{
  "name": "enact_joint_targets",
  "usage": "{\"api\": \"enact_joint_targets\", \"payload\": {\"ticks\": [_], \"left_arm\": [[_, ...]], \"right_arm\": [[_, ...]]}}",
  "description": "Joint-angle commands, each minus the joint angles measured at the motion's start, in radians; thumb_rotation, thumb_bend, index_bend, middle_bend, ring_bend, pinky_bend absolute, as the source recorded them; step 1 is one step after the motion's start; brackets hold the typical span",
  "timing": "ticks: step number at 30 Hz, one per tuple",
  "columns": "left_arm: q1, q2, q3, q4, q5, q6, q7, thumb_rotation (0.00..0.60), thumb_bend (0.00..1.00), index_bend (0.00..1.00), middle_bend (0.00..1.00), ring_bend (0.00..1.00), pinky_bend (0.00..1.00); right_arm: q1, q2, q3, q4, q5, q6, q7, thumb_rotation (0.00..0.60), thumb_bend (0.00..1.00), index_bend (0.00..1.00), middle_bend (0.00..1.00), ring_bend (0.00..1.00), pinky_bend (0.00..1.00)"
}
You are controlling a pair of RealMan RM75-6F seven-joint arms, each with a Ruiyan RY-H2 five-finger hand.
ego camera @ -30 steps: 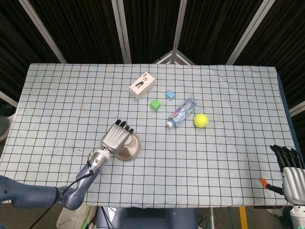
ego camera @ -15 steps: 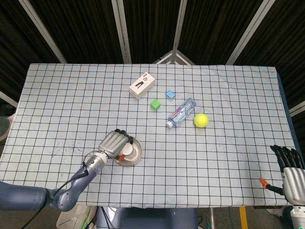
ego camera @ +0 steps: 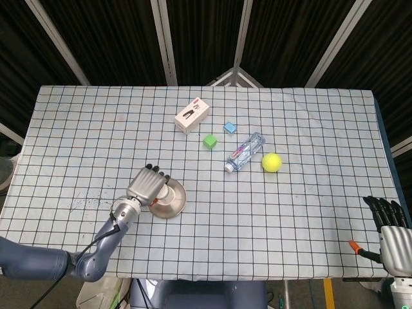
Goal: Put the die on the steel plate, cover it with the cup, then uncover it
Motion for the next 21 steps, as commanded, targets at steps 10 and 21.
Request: {"api": "enact_joint_targets", "payload": {"ticks": [10, 21], "left_arm": [[0.003, -0.140, 0.020, 0.192, 0.136, 0.031, 0.022, 0.600, 0.43, 0.46, 0.40, 0.23, 0.21], [0.057, -0.104, 0.004, 0.146, 0.273, -0.086, -0.256, 0.600, 0.43, 0.47, 0.40, 0.24, 0.22]], "right_arm": [[0.001, 0.001, 0.000, 0.002, 0.004, -0.005, 0.007, 0.600, 0.13, 0.12, 0.14, 0.10, 0.03], [0.002, 0.003, -0.002, -0.003, 0.006, -0.009, 0.004, 0.600, 0.13, 0.12, 0.14, 0.10, 0.03]]}}
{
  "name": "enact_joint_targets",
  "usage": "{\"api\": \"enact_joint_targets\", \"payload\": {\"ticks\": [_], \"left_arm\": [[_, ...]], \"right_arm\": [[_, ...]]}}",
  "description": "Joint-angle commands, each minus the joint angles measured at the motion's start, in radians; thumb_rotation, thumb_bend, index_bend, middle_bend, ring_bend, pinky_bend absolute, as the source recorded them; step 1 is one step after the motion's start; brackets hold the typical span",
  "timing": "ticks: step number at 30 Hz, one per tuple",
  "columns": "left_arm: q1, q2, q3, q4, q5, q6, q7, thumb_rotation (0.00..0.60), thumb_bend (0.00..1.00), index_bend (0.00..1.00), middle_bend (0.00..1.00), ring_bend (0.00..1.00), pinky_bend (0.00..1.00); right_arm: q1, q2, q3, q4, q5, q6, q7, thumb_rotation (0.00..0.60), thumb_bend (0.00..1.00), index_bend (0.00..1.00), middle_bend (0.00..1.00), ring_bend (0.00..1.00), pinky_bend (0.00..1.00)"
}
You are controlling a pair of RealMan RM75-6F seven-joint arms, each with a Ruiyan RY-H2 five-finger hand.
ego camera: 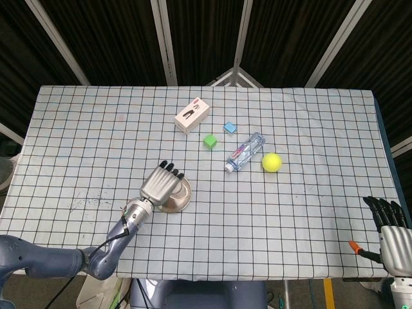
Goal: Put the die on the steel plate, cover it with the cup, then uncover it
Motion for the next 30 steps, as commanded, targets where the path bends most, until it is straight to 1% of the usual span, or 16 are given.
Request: {"api": "enact_joint_targets", "payload": {"ticks": [1, 4, 6, 9, 12, 16, 18, 20, 22, 26, 30], "left_arm": [[0.028, 0.054, -0.011, -0.068, 0.018, -0.077, -0.114, 0.600, 0.43, 0.48, 0.40, 0.24, 0.22], [0.036, 0.102, -0.006, -0.119, 0.007, -0.115, -0.147, 0.600, 0.43, 0.48, 0.41, 0.24, 0.22], [0.036, 0.143, 0.003, -0.157, -0.022, -0.146, -0.151, 0.600, 0.43, 0.48, 0.41, 0.24, 0.22], [0.025, 0.200, 0.021, -0.200, -0.080, -0.175, -0.110, 0.600, 0.43, 0.48, 0.41, 0.24, 0.22], [0.006, 0.245, 0.034, -0.240, -0.160, -0.184, -0.058, 0.600, 0.43, 0.48, 0.42, 0.24, 0.22], [-0.015, 0.266, 0.046, -0.254, -0.226, -0.163, 0.005, 0.600, 0.43, 0.48, 0.42, 0.24, 0.22], [-0.025, 0.261, 0.049, -0.248, -0.249, -0.135, 0.045, 0.600, 0.43, 0.48, 0.42, 0.24, 0.23], [-0.030, 0.232, 0.046, -0.223, -0.258, -0.082, 0.089, 0.600, 0.43, 0.48, 0.42, 0.25, 0.23], [-0.027, 0.200, 0.037, -0.193, -0.247, -0.039, 0.106, 0.600, 0.43, 0.48, 0.42, 0.25, 0.23], [-0.012, 0.120, 0.019, -0.101, -0.162, 0.036, 0.106, 0.600, 0.43, 0.48, 0.42, 0.26, 0.23], [-0.005, 0.042, 0.015, -0.003, -0.084, 0.073, 0.112, 0.600, 0.43, 0.48, 0.42, 0.26, 0.23]], "right_arm": [[0.000, 0.001, -0.001, -0.003, 0.000, -0.002, -0.002, 0.600, 0.13, 0.12, 0.14, 0.10, 0.03], [0.000, 0.001, -0.001, -0.005, 0.000, -0.002, -0.003, 0.600, 0.13, 0.12, 0.14, 0.10, 0.03], [0.001, 0.001, -0.002, -0.007, -0.001, -0.003, -0.004, 0.600, 0.13, 0.12, 0.14, 0.10, 0.03], [0.001, 0.001, -0.004, -0.010, -0.004, -0.004, -0.004, 0.600, 0.13, 0.12, 0.14, 0.10, 0.03], [0.003, -0.001, -0.004, -0.012, -0.007, -0.005, -0.009, 0.600, 0.13, 0.12, 0.14, 0.10, 0.03], [0.007, -0.003, -0.001, -0.016, -0.005, -0.007, -0.016, 0.600, 0.13, 0.12, 0.14, 0.10, 0.03], [0.008, -0.004, 0.000, -0.017, -0.002, -0.010, -0.018, 0.600, 0.13, 0.12, 0.14, 0.10, 0.03], [0.009, -0.005, 0.000, -0.018, -0.002, -0.012, -0.020, 0.600, 0.13, 0.12, 0.14, 0.10, 0.03], [0.010, -0.006, 0.001, -0.019, 0.000, -0.013, -0.021, 0.600, 0.13, 0.12, 0.14, 0.10, 0.03], [0.013, -0.006, 0.003, -0.021, 0.005, -0.017, -0.022, 0.600, 0.13, 0.12, 0.14, 0.10, 0.03], [0.014, -0.008, 0.004, -0.022, 0.008, -0.021, -0.022, 0.600, 0.13, 0.12, 0.14, 0.10, 0.03]]}}
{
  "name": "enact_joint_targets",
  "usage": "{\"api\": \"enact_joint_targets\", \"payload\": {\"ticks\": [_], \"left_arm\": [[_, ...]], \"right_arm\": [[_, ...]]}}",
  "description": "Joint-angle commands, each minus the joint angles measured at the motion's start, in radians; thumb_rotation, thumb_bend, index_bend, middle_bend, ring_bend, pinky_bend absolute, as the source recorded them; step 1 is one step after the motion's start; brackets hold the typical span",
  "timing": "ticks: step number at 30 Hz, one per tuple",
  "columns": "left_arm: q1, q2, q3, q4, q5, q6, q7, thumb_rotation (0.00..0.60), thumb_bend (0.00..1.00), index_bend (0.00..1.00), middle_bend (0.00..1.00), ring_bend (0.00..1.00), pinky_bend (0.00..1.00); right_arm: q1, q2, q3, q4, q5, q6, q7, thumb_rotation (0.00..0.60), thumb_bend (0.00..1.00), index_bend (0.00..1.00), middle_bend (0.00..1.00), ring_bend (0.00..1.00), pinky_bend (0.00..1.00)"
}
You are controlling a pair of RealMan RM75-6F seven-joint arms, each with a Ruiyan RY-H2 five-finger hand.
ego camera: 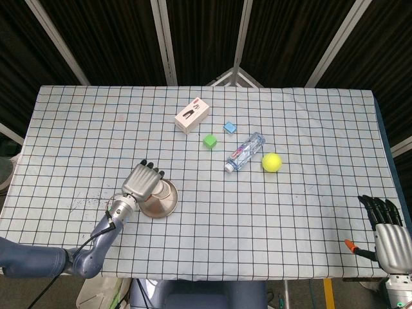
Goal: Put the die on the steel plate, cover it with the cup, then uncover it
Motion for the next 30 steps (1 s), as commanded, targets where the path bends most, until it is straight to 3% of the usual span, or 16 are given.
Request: {"api": "enact_joint_targets", "payload": {"ticks": [1, 9, 18, 24, 30], "left_arm": [[0.009, -0.082, -0.008, 0.095, 0.079, 0.037, 0.013, 0.600, 0.43, 0.48, 0.42, 0.26, 0.23], [0.019, -0.175, -0.009, 0.180, 0.155, -0.006, -0.023, 0.600, 0.43, 0.48, 0.42, 0.26, 0.23], [0.048, -0.131, -0.053, 0.056, 0.168, -0.077, -0.175, 0.600, 0.43, 0.48, 0.42, 0.26, 0.24], [0.062, 0.056, -0.062, -0.163, 0.068, -0.163, -0.232, 0.600, 0.43, 0.48, 0.42, 0.26, 0.24], [0.089, 0.168, -0.091, -0.220, 0.052, -0.117, -0.264, 0.600, 0.43, 0.48, 0.42, 0.26, 0.24]], "right_arm": [[0.002, 0.000, 0.001, -0.001, 0.001, -0.002, 0.000, 0.600, 0.13, 0.12, 0.14, 0.10, 0.03], [0.000, 0.004, 0.001, -0.007, 0.004, 0.001, 0.000, 0.600, 0.13, 0.12, 0.14, 0.10, 0.03], [0.001, 0.006, 0.000, -0.011, 0.003, -0.001, 0.002, 0.600, 0.13, 0.12, 0.14, 0.10, 0.03], [0.000, 0.007, -0.001, -0.019, 0.003, 0.000, -0.002, 0.600, 0.13, 0.12, 0.14, 0.10, 0.03], [0.002, 0.005, -0.001, -0.019, 0.003, -0.003, -0.005, 0.600, 0.13, 0.12, 0.14, 0.10, 0.03]]}}
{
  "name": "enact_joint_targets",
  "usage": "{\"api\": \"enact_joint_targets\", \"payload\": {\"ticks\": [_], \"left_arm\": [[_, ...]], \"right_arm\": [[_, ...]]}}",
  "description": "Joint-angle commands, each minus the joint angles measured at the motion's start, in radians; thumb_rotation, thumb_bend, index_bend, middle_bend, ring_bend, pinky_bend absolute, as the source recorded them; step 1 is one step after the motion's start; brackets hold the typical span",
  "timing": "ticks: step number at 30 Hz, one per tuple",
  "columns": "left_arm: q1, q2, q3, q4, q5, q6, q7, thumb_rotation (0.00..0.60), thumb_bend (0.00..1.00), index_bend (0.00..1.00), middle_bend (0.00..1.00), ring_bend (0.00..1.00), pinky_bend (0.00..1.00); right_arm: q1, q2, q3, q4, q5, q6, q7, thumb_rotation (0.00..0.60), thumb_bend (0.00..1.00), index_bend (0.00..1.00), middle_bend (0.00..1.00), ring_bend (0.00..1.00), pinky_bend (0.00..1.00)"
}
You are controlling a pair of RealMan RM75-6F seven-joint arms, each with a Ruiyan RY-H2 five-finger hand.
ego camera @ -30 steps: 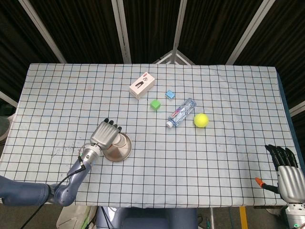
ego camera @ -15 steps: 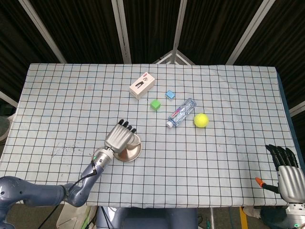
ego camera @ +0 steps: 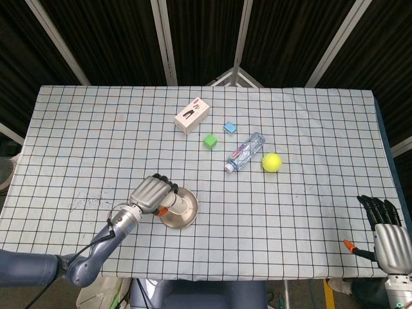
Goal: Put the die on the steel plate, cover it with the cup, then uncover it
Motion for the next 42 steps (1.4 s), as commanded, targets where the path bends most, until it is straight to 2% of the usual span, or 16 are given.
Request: {"api": "enact_joint_targets", "payload": {"ticks": [1, 6, 10, 18, 25, 31, 33, 36, 38, 42], "left_arm": [[0.022, 0.070, -0.025, -0.037, -0.028, 0.023, -0.029, 0.600, 0.43, 0.48, 0.42, 0.26, 0.24], [0.025, 0.121, -0.037, 0.007, -0.067, 0.081, 0.027, 0.600, 0.43, 0.48, 0.42, 0.26, 0.23], [0.019, 0.129, -0.029, 0.068, -0.160, 0.075, 0.082, 0.600, 0.43, 0.47, 0.40, 0.25, 0.22], [0.004, 0.087, -0.010, 0.207, -0.294, 0.013, 0.134, 0.600, 0.42, 0.37, 0.32, 0.20, 0.20], [-0.021, 0.034, 0.006, 0.276, -0.366, 0.008, 0.214, 0.600, 0.41, 0.35, 0.30, 0.19, 0.20], [-0.031, 0.010, 0.015, 0.294, -0.386, 0.026, 0.256, 0.600, 0.38, 0.27, 0.23, 0.13, 0.20], [-0.033, 0.004, 0.021, 0.296, -0.389, 0.032, 0.273, 0.600, 0.37, 0.22, 0.17, 0.07, 0.19], [-0.031, -0.002, 0.028, 0.297, -0.361, 0.050, 0.281, 0.600, 0.32, 0.14, 0.08, 0.01, 0.17], [-0.024, -0.002, 0.033, 0.292, -0.332, 0.063, 0.276, 0.600, 0.30, 0.08, 0.03, 0.00, 0.15], [-0.010, 0.021, 0.040, 0.253, -0.276, 0.081, 0.256, 0.600, 0.23, 0.00, 0.00, 0.00, 0.11]], "right_arm": [[0.001, -0.001, 0.001, 0.000, 0.002, -0.001, -0.002, 0.600, 0.13, 0.12, 0.14, 0.10, 0.03], [0.003, -0.005, 0.001, 0.000, 0.005, -0.006, -0.010, 0.600, 0.13, 0.12, 0.14, 0.10, 0.03], [0.004, -0.007, 0.001, 0.000, 0.007, -0.009, -0.015, 0.600, 0.13, 0.12, 0.14, 0.10, 0.03], [0.010, -0.014, -0.001, 0.005, 0.018, -0.027, -0.026, 0.600, 0.13, 0.12, 0.14, 0.10, 0.03], [0.012, -0.017, -0.004, 0.010, 0.025, -0.037, -0.029, 0.600, 0.13, 0.12, 0.14, 0.10, 0.03], [0.011, -0.016, -0.006, 0.013, 0.026, -0.039, -0.026, 0.600, 0.13, 0.12, 0.14, 0.10, 0.03], [0.010, -0.015, -0.007, 0.014, 0.026, -0.038, -0.023, 0.600, 0.13, 0.12, 0.14, 0.10, 0.03], [0.010, -0.016, -0.008, 0.018, 0.017, -0.032, -0.017, 0.600, 0.13, 0.12, 0.14, 0.10, 0.03], [0.008, -0.017, -0.009, 0.021, 0.016, -0.030, -0.017, 0.600, 0.13, 0.12, 0.14, 0.10, 0.03], [0.005, -0.017, -0.007, 0.020, 0.024, -0.028, -0.014, 0.600, 0.13, 0.12, 0.14, 0.10, 0.03]]}}
